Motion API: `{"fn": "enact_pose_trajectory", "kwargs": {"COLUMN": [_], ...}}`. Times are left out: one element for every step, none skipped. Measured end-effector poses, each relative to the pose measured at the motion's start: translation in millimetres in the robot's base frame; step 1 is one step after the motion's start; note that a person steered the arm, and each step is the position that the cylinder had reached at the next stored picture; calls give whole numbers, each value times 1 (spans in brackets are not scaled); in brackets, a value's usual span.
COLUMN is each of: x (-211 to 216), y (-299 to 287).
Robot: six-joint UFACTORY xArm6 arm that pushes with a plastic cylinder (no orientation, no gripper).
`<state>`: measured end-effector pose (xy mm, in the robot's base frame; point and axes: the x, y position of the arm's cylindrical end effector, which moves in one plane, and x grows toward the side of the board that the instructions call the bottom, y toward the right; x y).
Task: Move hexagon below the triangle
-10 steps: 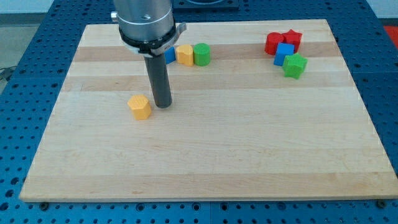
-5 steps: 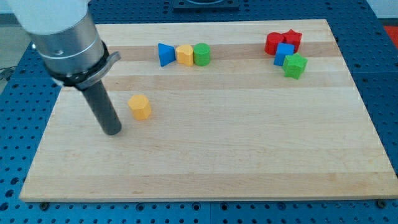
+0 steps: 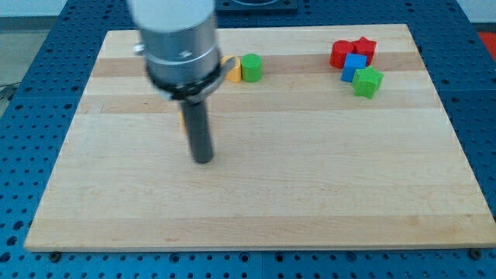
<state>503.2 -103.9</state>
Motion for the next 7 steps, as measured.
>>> {"fn": "enact_pose_trajectory", "kwargs": {"x": [2, -70, -74, -76, -69, -72, -105], "y": [-42, -45, -44, -34, -39, -33, -11]}}
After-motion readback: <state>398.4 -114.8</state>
